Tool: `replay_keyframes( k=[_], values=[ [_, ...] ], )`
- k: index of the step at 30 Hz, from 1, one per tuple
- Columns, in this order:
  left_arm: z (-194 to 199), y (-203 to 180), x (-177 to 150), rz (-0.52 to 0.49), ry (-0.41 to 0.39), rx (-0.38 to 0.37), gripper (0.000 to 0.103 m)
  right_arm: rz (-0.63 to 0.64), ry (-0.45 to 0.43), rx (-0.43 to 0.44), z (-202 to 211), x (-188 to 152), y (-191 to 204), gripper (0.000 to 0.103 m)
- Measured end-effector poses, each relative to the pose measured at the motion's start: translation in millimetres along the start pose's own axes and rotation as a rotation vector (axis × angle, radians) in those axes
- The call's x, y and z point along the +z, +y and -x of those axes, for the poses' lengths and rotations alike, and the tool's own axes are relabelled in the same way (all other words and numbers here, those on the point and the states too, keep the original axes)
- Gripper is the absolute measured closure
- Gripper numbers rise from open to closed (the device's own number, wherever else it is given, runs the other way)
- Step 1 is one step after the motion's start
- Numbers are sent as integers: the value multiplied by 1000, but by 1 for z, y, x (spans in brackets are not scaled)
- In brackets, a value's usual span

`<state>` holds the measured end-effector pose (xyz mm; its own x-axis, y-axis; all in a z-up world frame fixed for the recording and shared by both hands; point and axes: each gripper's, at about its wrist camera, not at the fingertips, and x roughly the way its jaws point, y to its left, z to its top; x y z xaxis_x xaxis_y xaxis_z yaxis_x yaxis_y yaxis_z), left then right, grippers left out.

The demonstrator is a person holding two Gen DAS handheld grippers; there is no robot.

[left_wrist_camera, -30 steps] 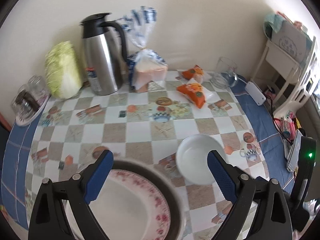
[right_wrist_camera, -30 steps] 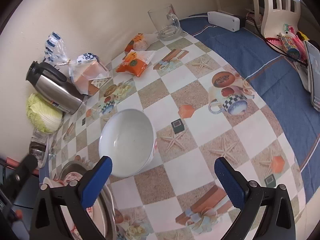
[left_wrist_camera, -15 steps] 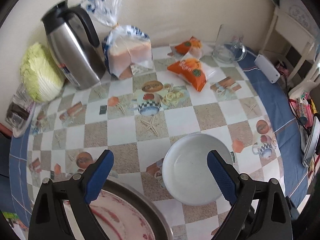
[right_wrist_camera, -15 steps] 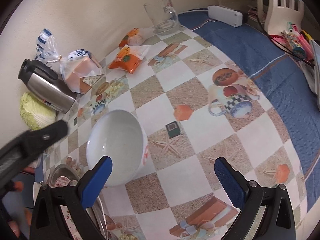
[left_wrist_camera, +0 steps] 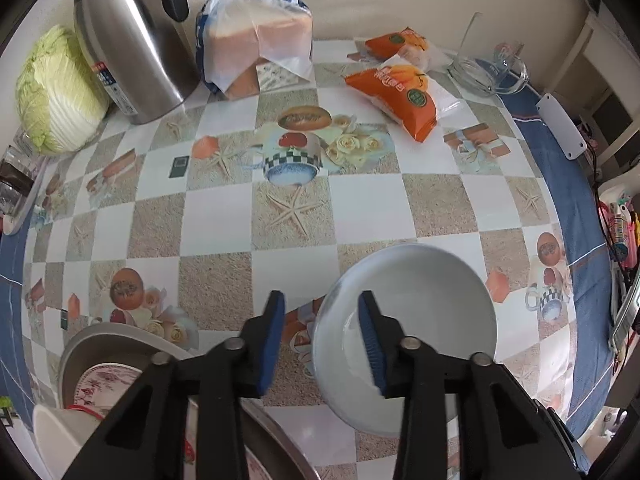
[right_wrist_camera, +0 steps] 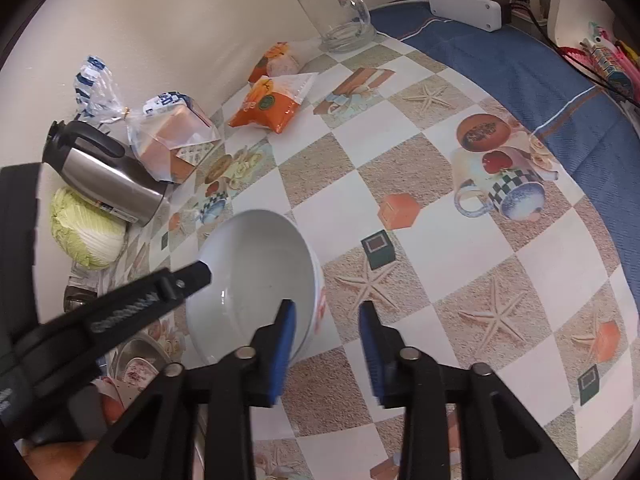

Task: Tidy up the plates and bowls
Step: 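Close both grippers on the white round bowl rim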

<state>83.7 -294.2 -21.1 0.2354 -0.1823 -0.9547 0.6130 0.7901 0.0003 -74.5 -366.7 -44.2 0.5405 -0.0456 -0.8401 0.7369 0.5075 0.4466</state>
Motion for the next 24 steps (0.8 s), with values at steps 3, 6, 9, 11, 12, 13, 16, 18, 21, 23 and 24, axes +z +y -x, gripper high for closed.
replay_keyframes(
  k=[3,6,9,11,12,13,16,18,21,23,24],
  values=[
    [-4,-1,-1,-3,10,-8,83,4,-2,7,0,0,2,87],
    [-9,-3,-1,-12,25,10,88,2,11,17,-2,0,3,89],
    [-10,0,-1,2,27,0,89,3,17,25,-5,-1,3,90],
    [-10,0,-1,-3,26,-1,89,0,20,29,-6,-1,3,90],
    [-10,1,-1,0,25,-2,89,-2,20,29,-6,-1,3,90],
    [-11,1,-1,5,26,-4,89,-4,19,28,-6,-1,3,90],
    [-14,4,-1,32,35,-24,88,-3,19,30,-7,-1,4,90],
    [-16,6,-1,46,41,-39,87,-6,20,34,-7,-2,3,90],
    [-16,5,-1,47,41,-42,87,-8,21,37,-8,-2,3,90],
    [-18,6,-1,51,42,-44,87,-6,19,36,-8,-2,3,90],
    [-19,6,-2,59,44,-50,86,-5,18,36,-9,-2,3,90]
  ],
)
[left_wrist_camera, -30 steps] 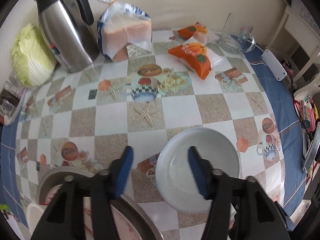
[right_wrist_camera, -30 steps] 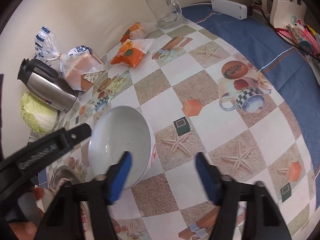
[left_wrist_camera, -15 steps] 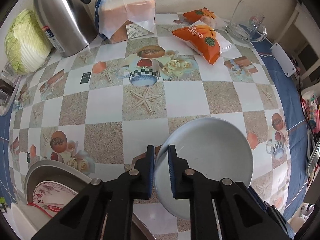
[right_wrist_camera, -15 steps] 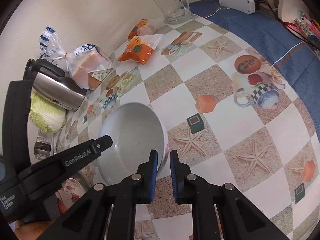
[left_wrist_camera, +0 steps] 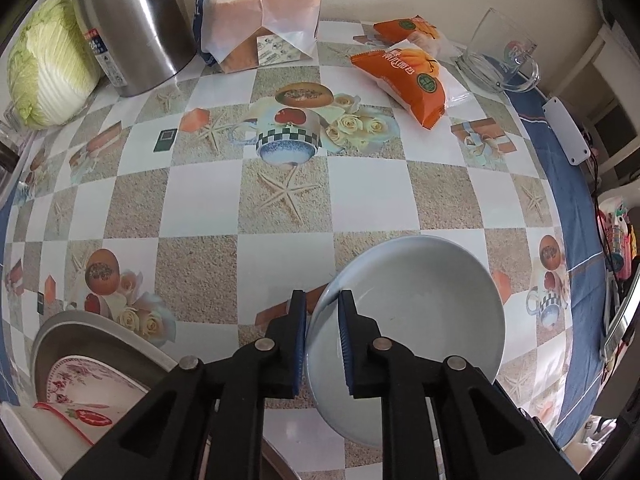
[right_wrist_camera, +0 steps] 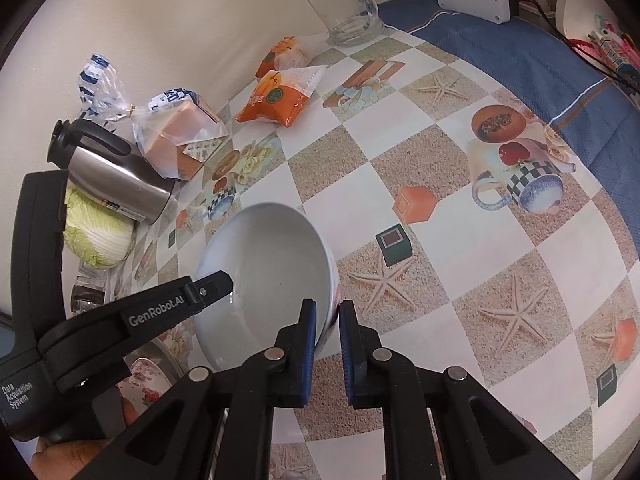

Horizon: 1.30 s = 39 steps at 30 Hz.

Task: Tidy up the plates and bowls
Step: 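Close both grippers on the white round bowl rim, then lift the white round bowl and carry it toward the tray with both grippers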

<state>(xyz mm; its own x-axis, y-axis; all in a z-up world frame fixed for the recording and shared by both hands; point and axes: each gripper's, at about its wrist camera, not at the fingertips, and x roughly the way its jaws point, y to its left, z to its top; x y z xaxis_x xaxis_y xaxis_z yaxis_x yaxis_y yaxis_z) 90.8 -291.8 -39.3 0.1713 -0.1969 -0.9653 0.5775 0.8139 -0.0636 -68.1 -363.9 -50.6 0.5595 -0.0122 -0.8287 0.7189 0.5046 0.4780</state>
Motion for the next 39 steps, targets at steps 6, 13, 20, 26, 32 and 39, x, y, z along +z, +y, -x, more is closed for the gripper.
replay_keyframes(
  k=[6,13,20,26,32,39],
  values=[
    [0,-1,-2,-3,-6,3,87,21,-5,-14,-1,-1,2,90],
    [6,0,-9,-5,-25,-18,90,50,-13,-35,3,-1,3,90],
    [31,-2,-15,-6,-78,-58,90,79,-49,-38,23,0,5,90],
    [73,1,-21,-7,-157,-80,90,106,-99,-19,53,-2,16,90],
    [113,22,-35,34,-235,-97,90,165,-135,10,81,-11,40,90],
    [154,63,-61,99,-327,-115,90,258,-170,65,109,-34,77,89]
  ],
)
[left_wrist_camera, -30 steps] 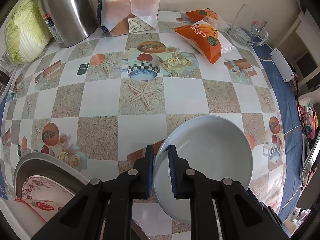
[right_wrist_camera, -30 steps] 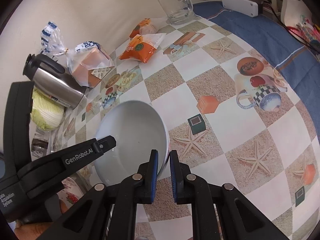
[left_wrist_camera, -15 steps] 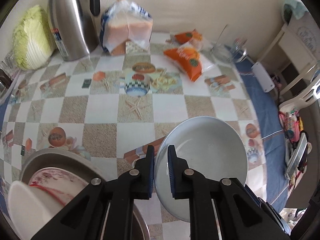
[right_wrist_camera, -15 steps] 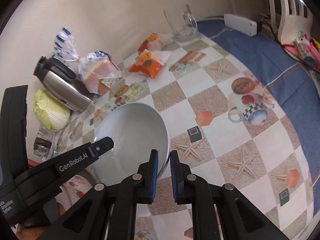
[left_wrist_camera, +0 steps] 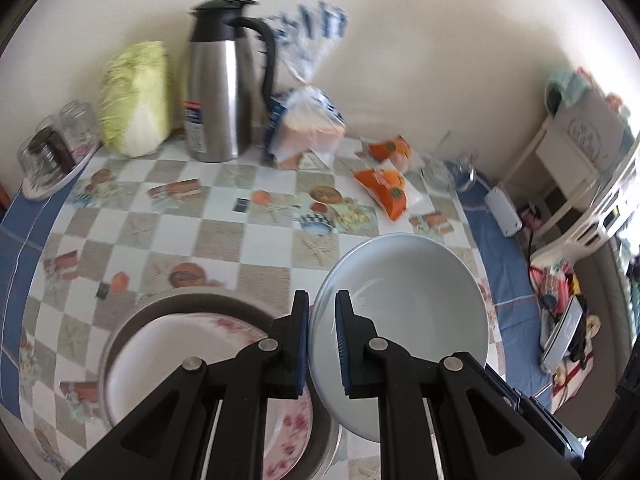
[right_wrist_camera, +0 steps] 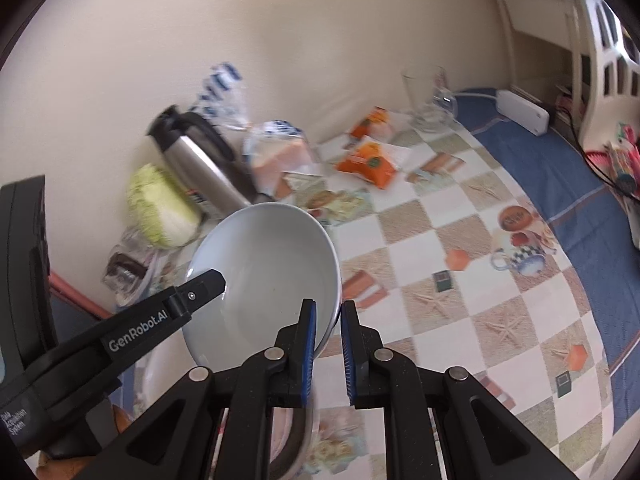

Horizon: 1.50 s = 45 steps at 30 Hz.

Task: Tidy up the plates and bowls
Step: 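Lift the white round bowl and carry it toward the tray with both grippers, then lower the round bowl onto the square bowl and open both grippers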

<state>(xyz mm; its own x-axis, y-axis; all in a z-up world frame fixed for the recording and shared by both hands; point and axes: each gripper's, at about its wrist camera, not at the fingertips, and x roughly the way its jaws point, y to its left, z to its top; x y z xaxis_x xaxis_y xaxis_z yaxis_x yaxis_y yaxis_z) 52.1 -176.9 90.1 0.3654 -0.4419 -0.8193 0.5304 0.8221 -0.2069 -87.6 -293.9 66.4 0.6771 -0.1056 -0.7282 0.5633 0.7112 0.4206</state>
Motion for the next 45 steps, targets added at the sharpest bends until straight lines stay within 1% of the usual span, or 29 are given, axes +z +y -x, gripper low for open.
replay_keyframes(
  k=[2,6,8,12,16,21,23,25,27,39,45],
  values=[
    [11,16,-4,38,-23,-14,90,32,-5,19,6,-4,14,89],
    [34,53,-16,130,-68,-20,90,103,4,69,9,-16,43,89],
    [42,67,-21,158,-88,-15,90,132,13,86,8,-21,55,89],
    [59,91,-30,195,-132,-4,90,185,38,117,3,-32,78,89],
    [65,106,-37,218,-147,-3,90,226,72,123,-7,-42,94,89],
    [53,117,-45,237,-118,-15,90,258,101,89,-18,-49,102,89],
    [47,122,-50,253,-92,-32,90,265,112,70,-23,-50,102,89],
    [42,126,-52,266,-69,-53,90,271,120,57,-26,-51,103,87],
    [42,129,-54,276,-68,-65,90,277,125,43,-27,-51,103,87],
    [36,138,-58,297,-40,-60,90,311,151,6,-40,-56,111,87],
    [43,142,-56,296,-69,-86,90,327,132,-7,-41,-56,114,87]
  ],
)
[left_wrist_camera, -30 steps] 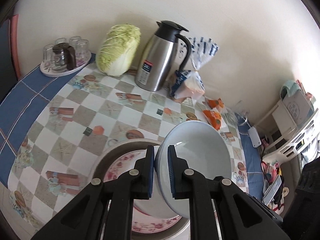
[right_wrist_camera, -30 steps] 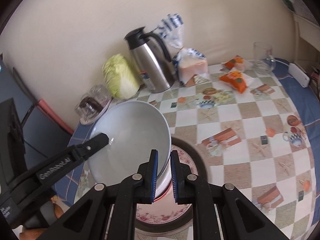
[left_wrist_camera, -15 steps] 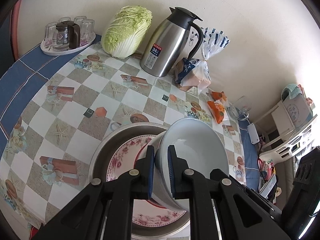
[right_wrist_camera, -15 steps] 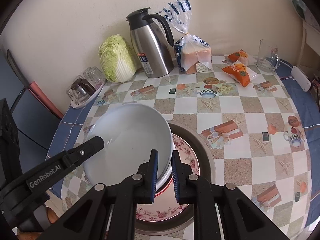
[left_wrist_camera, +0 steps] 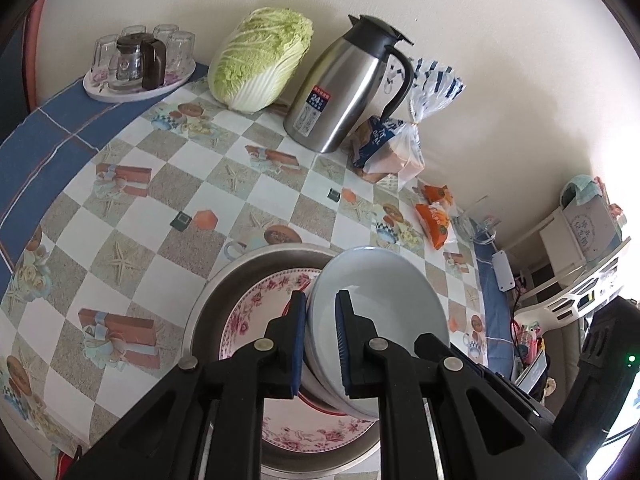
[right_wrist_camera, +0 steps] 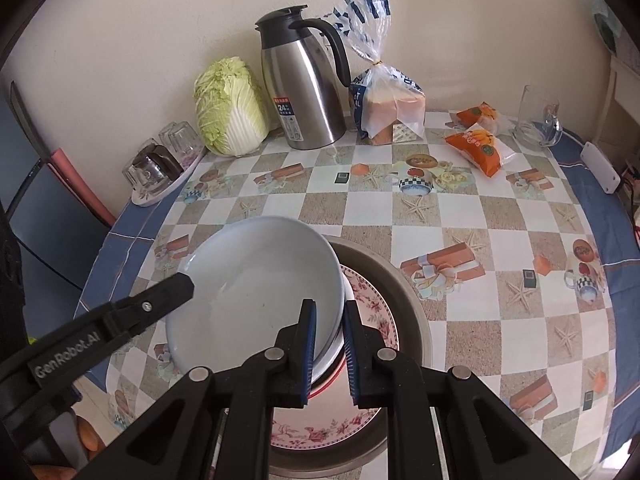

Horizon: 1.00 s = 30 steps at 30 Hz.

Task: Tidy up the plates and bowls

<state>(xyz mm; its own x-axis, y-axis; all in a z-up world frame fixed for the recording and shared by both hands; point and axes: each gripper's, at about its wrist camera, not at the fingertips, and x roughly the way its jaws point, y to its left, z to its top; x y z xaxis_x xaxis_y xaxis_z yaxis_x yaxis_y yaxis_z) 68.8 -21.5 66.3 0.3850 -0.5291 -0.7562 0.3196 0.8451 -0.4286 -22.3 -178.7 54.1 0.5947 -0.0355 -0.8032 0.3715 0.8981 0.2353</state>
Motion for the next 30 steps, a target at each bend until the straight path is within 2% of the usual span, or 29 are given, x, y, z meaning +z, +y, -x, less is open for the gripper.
replay_keyframes(
  k=[2,4,5,6,7,11,12,16,19,21,25,30],
  values=[
    [3,0,0,-7,-10,2,87,1,-6,-3,0,1,0,87],
    [8,0,0,-16,-23,-2,82,4,-11,-4,0,1,1,76],
    [9,0,0,-18,-28,1,76,6,-15,-3,1,0,2,65],
    [12,0,-1,-27,-43,7,60,10,-21,-5,2,0,3,55],
    [14,0,-1,-32,-51,10,46,14,-25,-8,2,0,4,51],
    [24,6,-3,-29,-94,22,28,28,-47,-11,7,-3,7,38],
    [27,8,-4,-27,-107,36,19,29,-54,-13,9,-3,7,33],
    [34,20,-14,-24,-132,84,16,40,-77,-29,17,-8,9,25],
    [38,28,-22,-27,-138,99,14,37,-85,-22,21,-15,9,15],
    [40,34,-29,-42,-144,121,8,41,-95,-27,24,-20,10,2],
    [39,40,-41,-84,-126,162,7,58,-122,-30,33,-34,13,0],
    [25,55,-53,-88,-42,173,7,61,-132,-36,37,-49,13,0]
  ],
)
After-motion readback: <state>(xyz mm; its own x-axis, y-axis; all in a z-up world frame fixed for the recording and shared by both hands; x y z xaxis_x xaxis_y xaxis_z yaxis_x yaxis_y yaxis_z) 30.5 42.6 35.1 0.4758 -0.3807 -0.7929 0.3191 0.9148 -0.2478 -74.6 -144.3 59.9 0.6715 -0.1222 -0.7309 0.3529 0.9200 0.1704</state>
